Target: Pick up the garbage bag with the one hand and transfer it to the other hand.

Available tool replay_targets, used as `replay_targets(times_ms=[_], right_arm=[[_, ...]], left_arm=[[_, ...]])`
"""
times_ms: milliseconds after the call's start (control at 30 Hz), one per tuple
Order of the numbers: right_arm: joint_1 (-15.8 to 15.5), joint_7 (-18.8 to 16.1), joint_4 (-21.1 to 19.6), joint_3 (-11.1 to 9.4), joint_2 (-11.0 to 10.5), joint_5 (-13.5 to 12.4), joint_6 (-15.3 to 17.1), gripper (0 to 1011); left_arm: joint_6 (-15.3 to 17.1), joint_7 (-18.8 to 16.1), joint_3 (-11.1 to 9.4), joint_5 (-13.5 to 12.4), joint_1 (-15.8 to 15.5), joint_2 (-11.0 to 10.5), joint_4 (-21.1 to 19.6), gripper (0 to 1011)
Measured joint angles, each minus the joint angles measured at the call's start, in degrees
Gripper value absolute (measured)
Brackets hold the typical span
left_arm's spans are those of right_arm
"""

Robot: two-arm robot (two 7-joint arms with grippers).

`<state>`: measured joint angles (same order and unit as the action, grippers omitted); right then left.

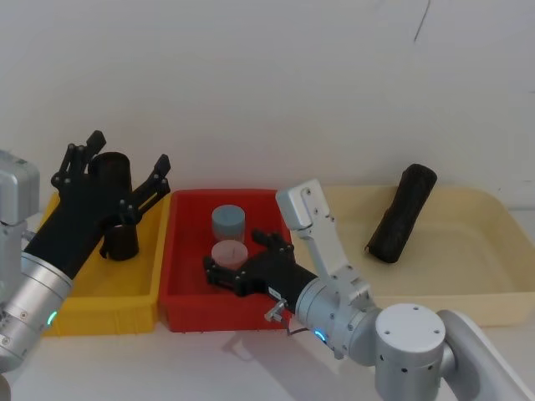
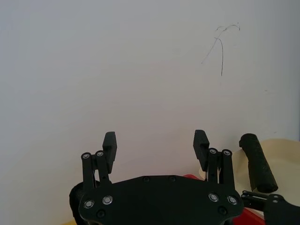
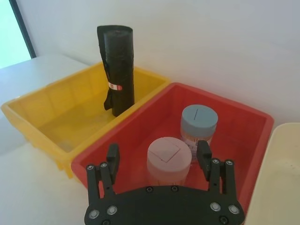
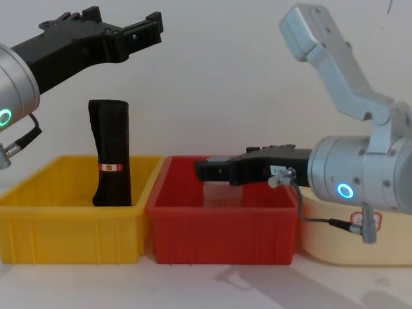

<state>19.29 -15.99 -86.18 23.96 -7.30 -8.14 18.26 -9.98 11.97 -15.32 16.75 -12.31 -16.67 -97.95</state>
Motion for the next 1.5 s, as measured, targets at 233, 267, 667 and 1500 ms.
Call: replay_targets(times_ms=[233, 267, 667, 1500], right_arm=[[1.5, 0.0, 2.72, 0.48, 0.67, 0.36, -0.51, 1000], [1.86, 0.02, 3.38, 0.53, 0.85, 0.46, -0.61, 1000], [4.19, 0.46, 7.95, 0.42, 2.21, 1.08, -1.3, 999], [6.27, -1.31, 12.03, 1.64, 2.43, 3.06, -2.1, 716]], left_arm=[[0.0, -0.04, 0.04, -0.01, 0.04, -0.03, -0.06, 1002], [0.0, -0.04, 0.05, -0.01, 0.05, -0.03, -0.06, 1002], [0.0, -0.09, 0.08, -0.02, 0.11, -0.05, -0.12, 1002], [0.0, -0.08, 0.08, -0.01, 0.12, -0.04, -0.13, 1002]])
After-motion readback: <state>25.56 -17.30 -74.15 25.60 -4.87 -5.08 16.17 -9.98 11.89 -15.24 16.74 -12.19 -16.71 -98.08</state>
